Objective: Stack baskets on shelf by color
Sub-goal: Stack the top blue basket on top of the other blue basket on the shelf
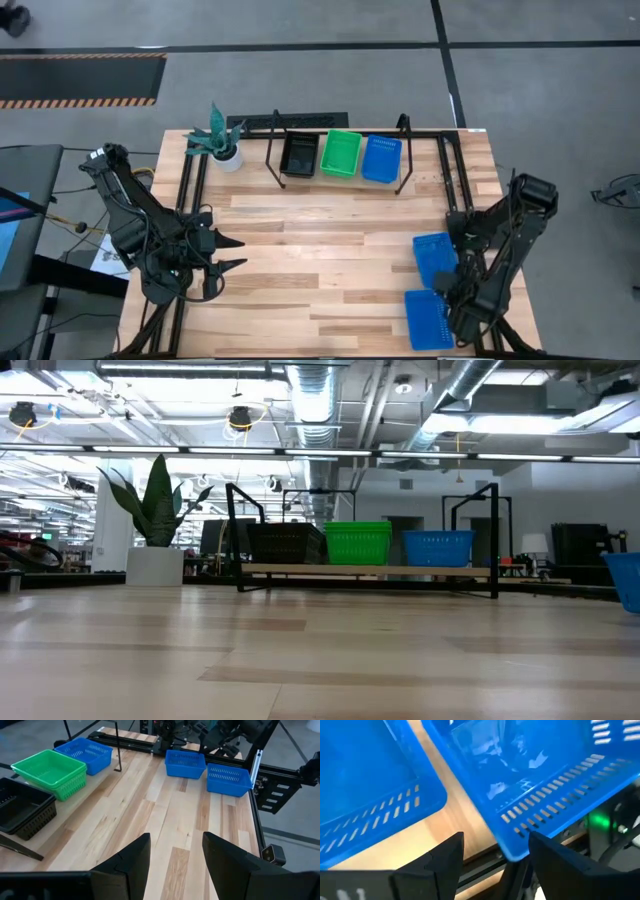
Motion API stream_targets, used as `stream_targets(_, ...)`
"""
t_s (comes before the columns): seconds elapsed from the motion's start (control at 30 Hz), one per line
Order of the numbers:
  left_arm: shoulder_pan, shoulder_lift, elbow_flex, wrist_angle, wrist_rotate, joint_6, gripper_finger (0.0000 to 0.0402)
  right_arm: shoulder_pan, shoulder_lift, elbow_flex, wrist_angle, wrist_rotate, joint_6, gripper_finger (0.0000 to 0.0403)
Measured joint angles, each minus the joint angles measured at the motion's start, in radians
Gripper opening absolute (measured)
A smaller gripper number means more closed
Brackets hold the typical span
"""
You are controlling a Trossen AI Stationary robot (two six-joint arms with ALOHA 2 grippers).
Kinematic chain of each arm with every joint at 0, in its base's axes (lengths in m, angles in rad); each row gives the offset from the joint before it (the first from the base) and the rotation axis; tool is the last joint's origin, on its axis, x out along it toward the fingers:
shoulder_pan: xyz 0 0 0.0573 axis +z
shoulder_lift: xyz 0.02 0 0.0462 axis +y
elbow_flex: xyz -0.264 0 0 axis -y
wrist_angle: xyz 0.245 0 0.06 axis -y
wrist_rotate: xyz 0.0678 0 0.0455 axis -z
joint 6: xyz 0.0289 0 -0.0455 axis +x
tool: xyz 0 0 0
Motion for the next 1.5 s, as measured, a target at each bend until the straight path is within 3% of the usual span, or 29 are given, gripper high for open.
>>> stream_targets(0.57, 0.0, 0.0, 0.0, -0.004, 0.003, 0.0, 0.0169, -0.048, 0.011, 0.0, 0.008, 0.119, -0.072, 0.0222)
stream_targets(1.07, 0.0, 0.0, 0.0, -0.004, 0.029, -0.001, 0.0169, -0.106, 0.095, -0.008, 0.041, 0.136, -0.185, 0.0185)
stream_targets(1.23, 0.0, 0.0, 0.0, -0.004, 0.028, -0.001, 0.0169, -0.148, 0.095, -0.008, 0.033, 0.149, -0.268, 0.0135)
stream_targets(1.4, 0.0, 0.0, 0.0, -0.004, 0.028, 0.001, 0.0169, -0.204, 0.095, -0.008, 0.037, 0.161, -0.344, 0.003)
stream_targets(1.5, 0.0, 0.0, 0.0, -0.007, 0.028, 0.002, 0.0169, -0.241, 0.09, -0.007, 0.04, 0.175, -0.386, 0.0015)
